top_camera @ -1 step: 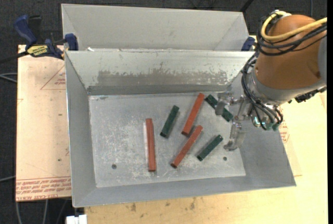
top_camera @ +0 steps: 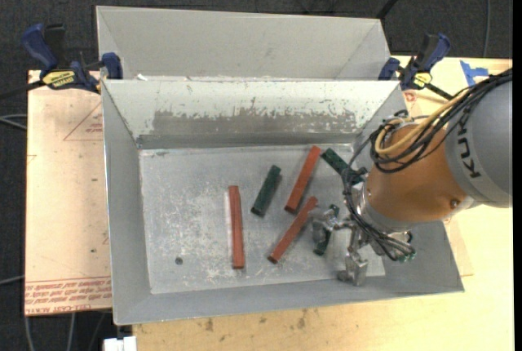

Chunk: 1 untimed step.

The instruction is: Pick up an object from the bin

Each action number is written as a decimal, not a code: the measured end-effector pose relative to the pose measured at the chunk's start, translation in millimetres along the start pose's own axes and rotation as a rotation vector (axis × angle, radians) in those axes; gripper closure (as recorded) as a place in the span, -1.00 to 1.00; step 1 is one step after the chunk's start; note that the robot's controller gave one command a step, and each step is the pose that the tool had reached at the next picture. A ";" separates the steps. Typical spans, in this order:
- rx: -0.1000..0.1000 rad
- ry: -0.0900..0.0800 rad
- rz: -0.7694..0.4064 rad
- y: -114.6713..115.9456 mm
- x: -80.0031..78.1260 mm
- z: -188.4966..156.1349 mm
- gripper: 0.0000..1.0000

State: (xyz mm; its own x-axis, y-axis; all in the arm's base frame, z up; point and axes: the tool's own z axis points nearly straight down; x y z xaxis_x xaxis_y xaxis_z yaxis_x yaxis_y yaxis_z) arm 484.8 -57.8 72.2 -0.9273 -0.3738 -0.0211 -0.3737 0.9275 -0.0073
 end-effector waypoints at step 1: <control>-0.008 0.017 -0.188 -25.2 -4.1 -27.8 -1.00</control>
Offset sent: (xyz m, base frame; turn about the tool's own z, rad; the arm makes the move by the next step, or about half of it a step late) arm 0.0115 -0.0217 0.0278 -0.1917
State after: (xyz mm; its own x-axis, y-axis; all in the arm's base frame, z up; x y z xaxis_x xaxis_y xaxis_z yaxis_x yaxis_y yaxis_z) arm 497.4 -79.7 100.3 -0.8414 -0.5405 -0.0032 -0.5405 0.8414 -0.0017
